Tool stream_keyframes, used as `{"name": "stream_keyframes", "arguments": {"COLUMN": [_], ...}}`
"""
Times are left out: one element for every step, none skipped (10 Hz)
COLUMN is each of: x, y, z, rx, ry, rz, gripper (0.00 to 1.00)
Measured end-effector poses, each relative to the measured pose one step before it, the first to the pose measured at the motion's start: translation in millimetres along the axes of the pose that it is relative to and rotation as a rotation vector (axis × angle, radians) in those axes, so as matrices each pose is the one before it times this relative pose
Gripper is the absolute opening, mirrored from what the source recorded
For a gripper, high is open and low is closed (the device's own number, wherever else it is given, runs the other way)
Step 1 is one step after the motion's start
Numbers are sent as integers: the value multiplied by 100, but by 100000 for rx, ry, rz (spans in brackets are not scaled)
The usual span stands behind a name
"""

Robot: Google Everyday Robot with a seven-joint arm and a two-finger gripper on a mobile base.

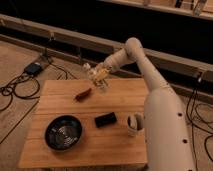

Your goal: Stand the bottle upright

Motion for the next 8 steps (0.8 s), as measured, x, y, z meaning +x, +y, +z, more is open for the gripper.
{"name": "stream_keyframes", "arguments": {"x": [23, -87, 34, 161, 491, 532, 962, 995], "y": [10, -54, -129, -379, -330, -209, -200, -134], "z": [79, -5, 38, -548, -835, -855, -1047, -1208], "rx": [-153, 134, 220, 1626, 1805, 1587, 1950, 2094], "ry": [-374, -1819, -3900, -8103, -7294, -5238, -4398, -3448], "rz": [173, 343, 810, 516, 160, -255, -603, -1431], "gripper": [0, 0, 0, 0, 0, 0, 0, 0]}}
